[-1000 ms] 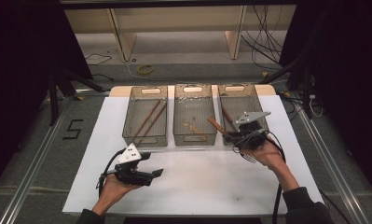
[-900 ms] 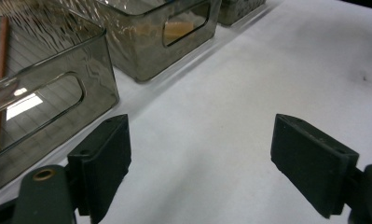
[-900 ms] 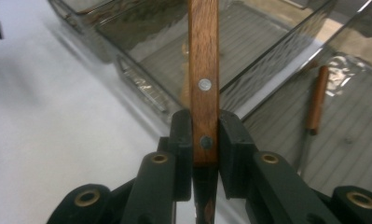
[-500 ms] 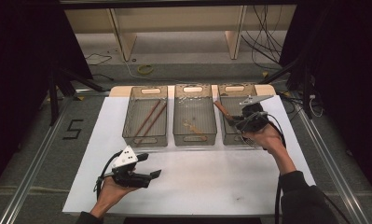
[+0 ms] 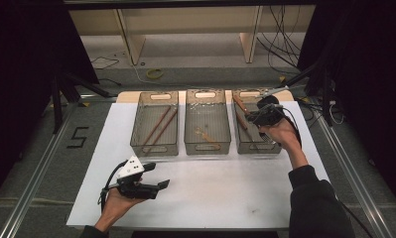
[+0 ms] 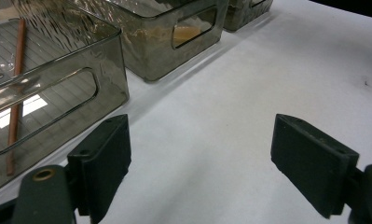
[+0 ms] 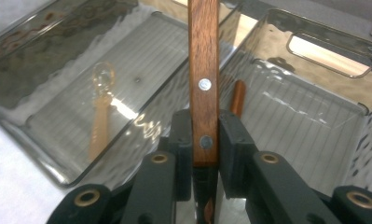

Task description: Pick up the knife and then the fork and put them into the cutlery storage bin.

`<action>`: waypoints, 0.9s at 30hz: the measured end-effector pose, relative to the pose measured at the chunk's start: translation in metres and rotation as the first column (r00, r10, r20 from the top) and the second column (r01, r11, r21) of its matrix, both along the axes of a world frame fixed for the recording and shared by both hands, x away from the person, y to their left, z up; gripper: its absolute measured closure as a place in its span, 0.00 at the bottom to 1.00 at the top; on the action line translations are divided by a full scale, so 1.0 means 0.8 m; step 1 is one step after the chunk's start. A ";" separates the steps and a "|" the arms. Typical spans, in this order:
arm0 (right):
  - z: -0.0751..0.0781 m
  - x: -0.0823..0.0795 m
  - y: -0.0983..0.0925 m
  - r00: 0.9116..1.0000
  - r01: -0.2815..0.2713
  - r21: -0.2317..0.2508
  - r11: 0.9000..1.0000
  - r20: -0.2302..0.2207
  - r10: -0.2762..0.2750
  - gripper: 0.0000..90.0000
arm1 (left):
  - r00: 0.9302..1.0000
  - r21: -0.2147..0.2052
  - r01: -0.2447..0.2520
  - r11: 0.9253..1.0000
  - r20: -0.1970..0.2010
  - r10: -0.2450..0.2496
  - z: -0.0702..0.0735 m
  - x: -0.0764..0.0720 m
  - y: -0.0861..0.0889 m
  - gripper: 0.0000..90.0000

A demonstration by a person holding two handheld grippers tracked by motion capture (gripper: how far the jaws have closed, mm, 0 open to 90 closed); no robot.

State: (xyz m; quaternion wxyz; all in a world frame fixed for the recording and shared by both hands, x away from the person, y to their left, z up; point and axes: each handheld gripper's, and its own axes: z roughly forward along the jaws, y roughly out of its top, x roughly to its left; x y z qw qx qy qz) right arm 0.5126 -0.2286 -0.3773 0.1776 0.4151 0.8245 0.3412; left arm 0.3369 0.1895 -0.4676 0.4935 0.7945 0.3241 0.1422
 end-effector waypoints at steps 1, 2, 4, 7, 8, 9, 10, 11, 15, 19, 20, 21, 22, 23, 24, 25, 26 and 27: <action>0.000 0.003 0.000 1.000 0.007 0.001 1.000 -0.002 -0.007 0.86 | 1.000 0.002 0.002 1.000 0.000 -0.002 0.000 0.000 0.000 0.22; -0.001 0.006 0.000 1.000 0.014 0.002 1.000 -0.005 -0.014 0.86 | 1.000 0.001 0.002 1.000 -0.001 -0.002 -0.001 0.000 0.000 0.22; 0.000 0.011 0.000 1.000 0.024 0.003 1.000 -0.010 -0.024 0.86 | 1.000 -0.002 0.000 1.000 -0.004 0.000 -0.001 0.001 0.001 0.22; 0.000 0.020 0.000 0.999 0.043 0.001 0.999 -0.016 -0.043 0.86 | 1.000 -0.004 -0.001 1.000 -0.003 0.001 -0.002 0.001 0.001 0.21; 0.001 0.023 -0.001 0.999 0.050 -0.001 0.999 -0.020 -0.050 0.86 | 1.000 -0.004 -0.001 1.000 -0.002 0.001 -0.002 0.001 0.001 0.21; 0.001 0.025 -0.001 0.998 0.054 -0.002 0.999 -0.020 -0.054 0.86 | 1.000 -0.003 0.000 1.000 -0.003 0.000 -0.001 0.001 0.001 0.21; 0.001 0.027 -0.001 0.998 0.058 -0.007 0.998 -0.022 -0.058 0.86 | 1.000 -0.002 0.000 1.000 -0.004 0.000 -0.002 0.001 0.001 0.21; 0.001 0.029 -0.001 0.998 0.063 -0.007 0.998 -0.023 -0.063 0.86 | 1.000 -0.002 0.000 1.000 -0.003 0.000 -0.002 0.001 0.001 0.21; 0.003 0.036 -0.003 0.996 0.089 -0.005 0.996 -0.032 -0.089 0.86 | 1.000 -0.004 0.000 1.000 -0.002 0.000 -0.002 0.001 0.001 0.21; 0.002 0.042 -0.006 0.993 0.110 -0.022 0.994 -0.042 -0.111 0.86 | 1.000 -0.004 0.000 1.000 0.002 0.000 -0.002 0.000 0.001 0.21; 0.002 0.043 -0.006 0.993 0.112 -0.022 0.993 -0.041 -0.113 0.86 | 1.000 -0.004 0.001 1.000 0.003 -0.001 -0.001 0.000 0.001 0.21; 0.002 0.044 -0.007 0.992 0.116 -0.020 0.993 -0.046 -0.117 0.86 | 1.000 -0.004 0.001 1.000 0.002 -0.001 -0.002 0.000 0.001 0.21; 0.002 0.045 -0.008 0.992 0.119 -0.021 0.993 -0.046 -0.120 0.86 | 1.000 -0.003 0.003 1.000 0.002 -0.002 -0.002 0.000 0.001 0.21; 0.001 0.046 -0.008 0.991 0.122 -0.023 0.992 -0.045 -0.123 0.86 | 1.000 -0.001 0.003 1.000 0.000 -0.003 -0.002 0.000 0.000 0.21; 0.001 0.047 -0.008 0.991 0.125 -0.028 0.992 -0.048 -0.126 0.86 | 1.000 0.000 0.003 1.000 0.001 -0.003 -0.002 0.000 0.000 0.21; 0.000 0.048 -0.007 0.991 0.127 -0.033 0.991 -0.048 -0.128 0.86 | 1.000 0.002 0.004 1.000 -0.001 -0.004 -0.002 0.000 0.000 0.21; -0.001 0.049 -0.008 0.990 0.129 -0.032 0.991 -0.050 -0.131 0.86 | 1.000 0.003 0.006 1.000 0.000 -0.006 -0.002 0.000 0.000 0.21; -0.002 0.050 -0.008 0.990 0.131 -0.033 0.991 -0.051 -0.132 0.86 | 1.000 0.003 0.006 1.000 0.001 -0.006 -0.003 0.000 0.000 0.21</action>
